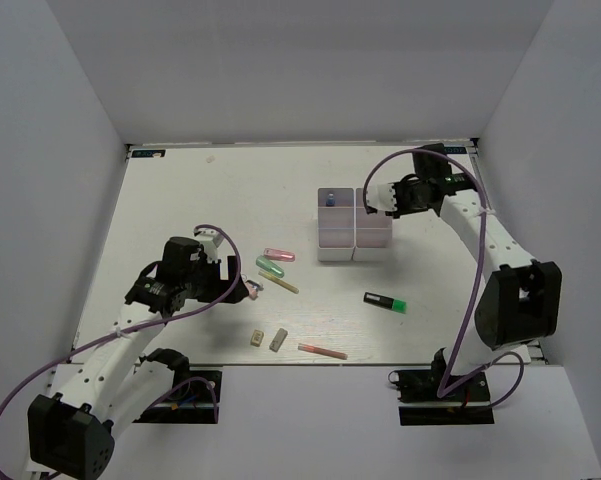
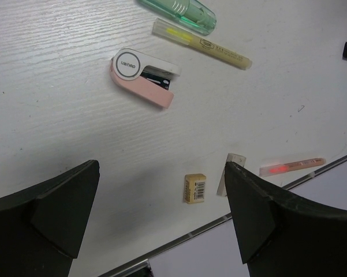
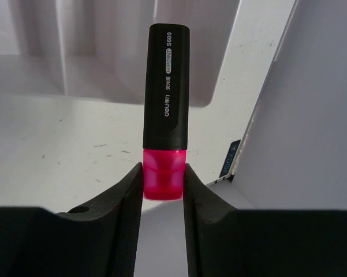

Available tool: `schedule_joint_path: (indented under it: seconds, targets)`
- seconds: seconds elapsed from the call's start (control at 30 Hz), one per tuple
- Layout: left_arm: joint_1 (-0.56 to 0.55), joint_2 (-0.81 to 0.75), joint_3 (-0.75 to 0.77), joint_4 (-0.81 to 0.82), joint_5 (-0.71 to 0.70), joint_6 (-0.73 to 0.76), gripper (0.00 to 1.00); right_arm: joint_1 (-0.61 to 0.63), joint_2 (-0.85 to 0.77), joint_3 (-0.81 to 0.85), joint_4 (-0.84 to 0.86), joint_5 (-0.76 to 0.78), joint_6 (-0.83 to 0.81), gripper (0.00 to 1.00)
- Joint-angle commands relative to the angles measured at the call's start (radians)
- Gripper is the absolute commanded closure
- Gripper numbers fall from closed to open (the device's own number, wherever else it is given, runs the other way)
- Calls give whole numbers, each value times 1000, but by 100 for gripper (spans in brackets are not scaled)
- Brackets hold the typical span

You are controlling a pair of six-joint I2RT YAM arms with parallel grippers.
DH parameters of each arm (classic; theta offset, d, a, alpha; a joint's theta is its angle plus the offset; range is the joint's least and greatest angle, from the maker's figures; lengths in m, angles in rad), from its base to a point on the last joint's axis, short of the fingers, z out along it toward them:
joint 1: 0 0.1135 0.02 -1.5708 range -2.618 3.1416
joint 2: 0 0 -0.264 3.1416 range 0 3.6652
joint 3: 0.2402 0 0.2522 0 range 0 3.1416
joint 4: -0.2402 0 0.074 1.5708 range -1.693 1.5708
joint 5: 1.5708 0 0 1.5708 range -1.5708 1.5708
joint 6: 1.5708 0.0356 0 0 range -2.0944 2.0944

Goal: Sort the stationery into containers
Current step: Place the stationery in the storage box.

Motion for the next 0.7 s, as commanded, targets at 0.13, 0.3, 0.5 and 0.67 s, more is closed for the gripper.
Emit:
schedule_joint_path:
  seconds: [0.13, 0.3, 0.5, 0.67]
  targets:
    - [3, 0, 10, 7, 10, 11, 0, 43, 54, 84, 123, 116, 3, 100]
    - [5, 0, 11, 8, 13, 11, 0, 55, 71, 76, 136, 164, -51, 100]
    - [5, -3, 13, 8, 15, 13, 0, 72, 75, 46, 114, 162, -172, 100]
    - [3, -6, 11, 8, 13, 10, 0, 95, 78, 47, 108, 159, -213, 91]
